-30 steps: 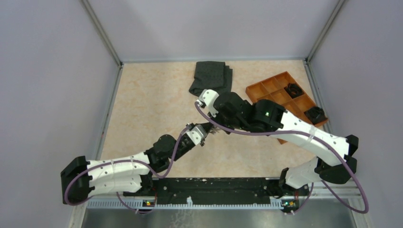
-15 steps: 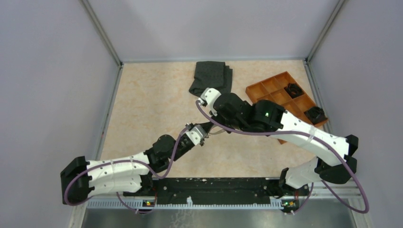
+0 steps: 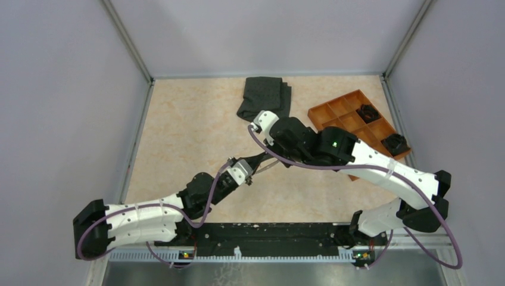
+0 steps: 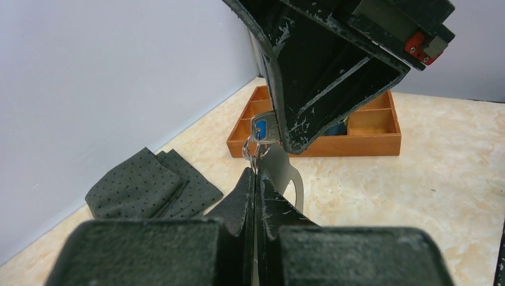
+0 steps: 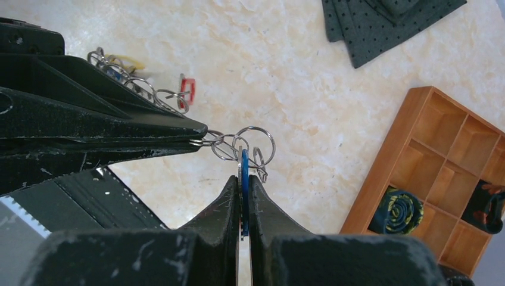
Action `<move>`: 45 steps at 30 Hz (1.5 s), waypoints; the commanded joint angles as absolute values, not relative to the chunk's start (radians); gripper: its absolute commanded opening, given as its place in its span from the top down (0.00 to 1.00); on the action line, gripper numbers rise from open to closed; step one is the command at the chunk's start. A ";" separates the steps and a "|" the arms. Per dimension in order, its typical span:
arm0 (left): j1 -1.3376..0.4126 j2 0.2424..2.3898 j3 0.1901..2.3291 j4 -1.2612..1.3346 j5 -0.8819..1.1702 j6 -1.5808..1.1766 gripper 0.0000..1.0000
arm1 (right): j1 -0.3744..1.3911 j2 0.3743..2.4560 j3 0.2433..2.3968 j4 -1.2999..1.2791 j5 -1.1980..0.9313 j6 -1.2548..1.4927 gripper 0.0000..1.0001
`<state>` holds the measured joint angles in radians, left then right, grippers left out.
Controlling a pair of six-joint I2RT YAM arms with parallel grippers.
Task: Remove the keys from the keyring
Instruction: Remove the key from the keyring.
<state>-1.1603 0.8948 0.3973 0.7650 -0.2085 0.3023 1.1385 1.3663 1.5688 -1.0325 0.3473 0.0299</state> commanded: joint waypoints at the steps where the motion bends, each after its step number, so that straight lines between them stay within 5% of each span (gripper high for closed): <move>1: -1.163 0.882 0.389 0.876 -0.221 0.285 1.00 | 1.108 1.324 1.589 -1.020 0.367 0.023 1.00; 8: -1.162 0.908 0.405 0.871 -0.238 0.273 0.73 | 1.119 1.333 1.629 -1.012 0.313 0.007 1.00; 45: -1.162 1.025 0.480 0.926 -0.156 0.255 0.70 | 1.146 1.361 1.678 -1.061 0.340 0.016 1.00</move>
